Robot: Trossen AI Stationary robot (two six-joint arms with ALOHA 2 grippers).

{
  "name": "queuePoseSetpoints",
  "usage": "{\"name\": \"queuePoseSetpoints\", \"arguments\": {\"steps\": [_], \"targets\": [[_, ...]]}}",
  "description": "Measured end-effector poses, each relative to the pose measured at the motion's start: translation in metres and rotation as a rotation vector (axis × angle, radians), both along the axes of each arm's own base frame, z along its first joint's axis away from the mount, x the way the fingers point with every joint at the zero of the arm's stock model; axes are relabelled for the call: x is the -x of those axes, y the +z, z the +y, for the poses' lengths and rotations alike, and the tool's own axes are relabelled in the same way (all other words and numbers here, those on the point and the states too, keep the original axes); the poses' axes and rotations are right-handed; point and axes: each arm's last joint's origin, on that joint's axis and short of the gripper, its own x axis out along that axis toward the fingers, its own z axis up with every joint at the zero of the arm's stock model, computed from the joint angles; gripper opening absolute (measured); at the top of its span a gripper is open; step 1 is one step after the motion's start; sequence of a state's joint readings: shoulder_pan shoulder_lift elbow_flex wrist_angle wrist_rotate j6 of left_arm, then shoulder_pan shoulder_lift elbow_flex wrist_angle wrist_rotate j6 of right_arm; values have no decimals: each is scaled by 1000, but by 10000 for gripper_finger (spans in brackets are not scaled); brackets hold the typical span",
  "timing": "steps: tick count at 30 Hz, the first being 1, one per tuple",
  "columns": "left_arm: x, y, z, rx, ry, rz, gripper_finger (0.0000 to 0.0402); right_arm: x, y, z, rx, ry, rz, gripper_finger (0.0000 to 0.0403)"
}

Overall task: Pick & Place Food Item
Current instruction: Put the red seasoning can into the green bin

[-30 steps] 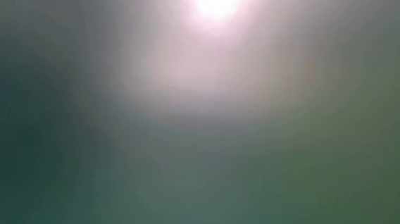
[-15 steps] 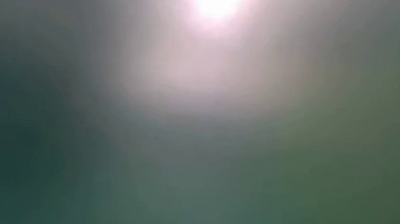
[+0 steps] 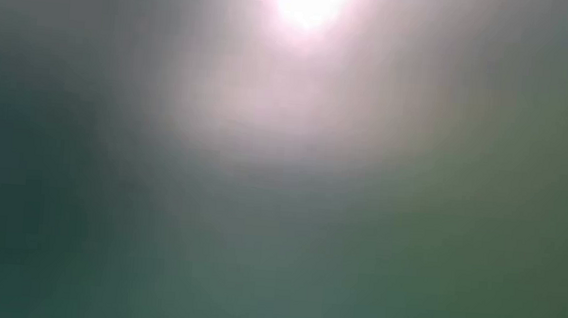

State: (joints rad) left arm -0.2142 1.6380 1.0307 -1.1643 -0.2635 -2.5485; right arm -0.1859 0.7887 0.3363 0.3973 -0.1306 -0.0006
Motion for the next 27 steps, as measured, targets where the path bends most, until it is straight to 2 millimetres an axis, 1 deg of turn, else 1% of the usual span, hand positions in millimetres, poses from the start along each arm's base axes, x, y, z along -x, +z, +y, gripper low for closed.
{"name": "queuePoseSetpoints", "arguments": {"steps": [6,15,22,27], "targets": [[-7,22,-1,6,-90,-48,293,0,0,0,0,0,0,221],[-10,65,0,-29,-275,-223,293,0,0,0,0,0,0,221],[-16,89,-1,-25,-437,-337,293,0,0,0,0,0,-1,221],[-23,101,-5,29,-557,-410,293,0,0,0,0,0,0,221]]}}
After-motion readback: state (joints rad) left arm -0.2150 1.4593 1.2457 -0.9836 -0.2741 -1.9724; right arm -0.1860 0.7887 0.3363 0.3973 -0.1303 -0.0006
